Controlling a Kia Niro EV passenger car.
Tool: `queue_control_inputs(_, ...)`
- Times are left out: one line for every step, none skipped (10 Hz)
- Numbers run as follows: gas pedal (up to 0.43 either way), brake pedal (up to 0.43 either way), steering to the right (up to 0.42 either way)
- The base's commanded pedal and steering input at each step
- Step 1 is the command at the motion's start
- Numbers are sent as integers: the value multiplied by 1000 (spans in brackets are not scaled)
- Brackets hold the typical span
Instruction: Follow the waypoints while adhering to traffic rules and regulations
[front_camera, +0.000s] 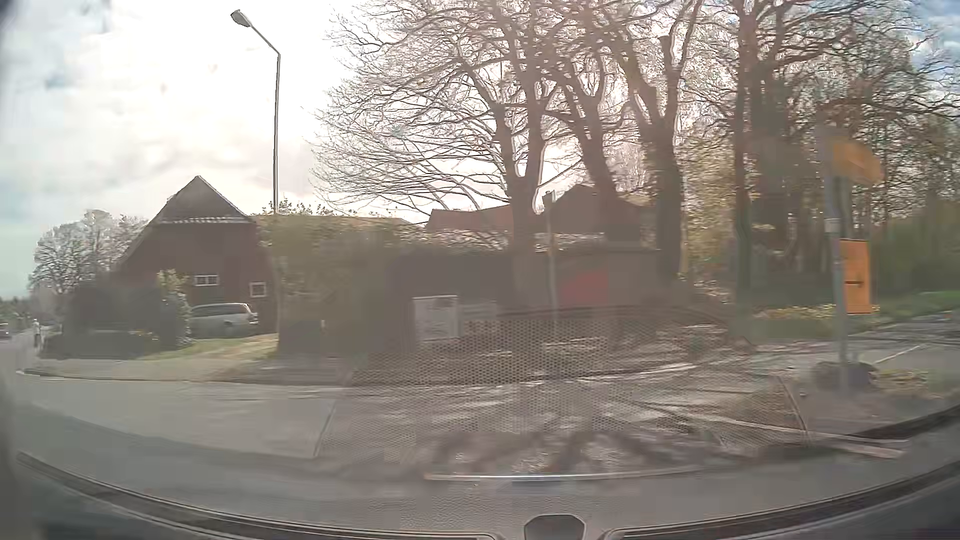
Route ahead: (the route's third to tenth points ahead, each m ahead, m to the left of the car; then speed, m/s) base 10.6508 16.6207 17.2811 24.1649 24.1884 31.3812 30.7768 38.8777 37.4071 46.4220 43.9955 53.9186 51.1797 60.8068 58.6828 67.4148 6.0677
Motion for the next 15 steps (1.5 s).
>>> queue_control_inputs(87, 0, -495)
queue_control_inputs(98, 0, -491)
queue_control_inputs(110, 0, -488)
queue_control_inputs(110, 0, -486)
queue_control_inputs(110, 0, -480)
queue_control_inputs(110, 0, -470)
queue_control_inputs(110, 0, -461)
queue_control_inputs(118, 0, -460)
queue_control_inputs(130, 0, -452)
queue_control_inputs(150, 0, -445)
queue_control_inputs(177, 0, -435)
queue_control_inputs(177, 0, -426)
queue_control_inputs(177, 0, -408)
queue_control_inputs(177, 0, -382)
queue_control_inputs(177, 0, -354)
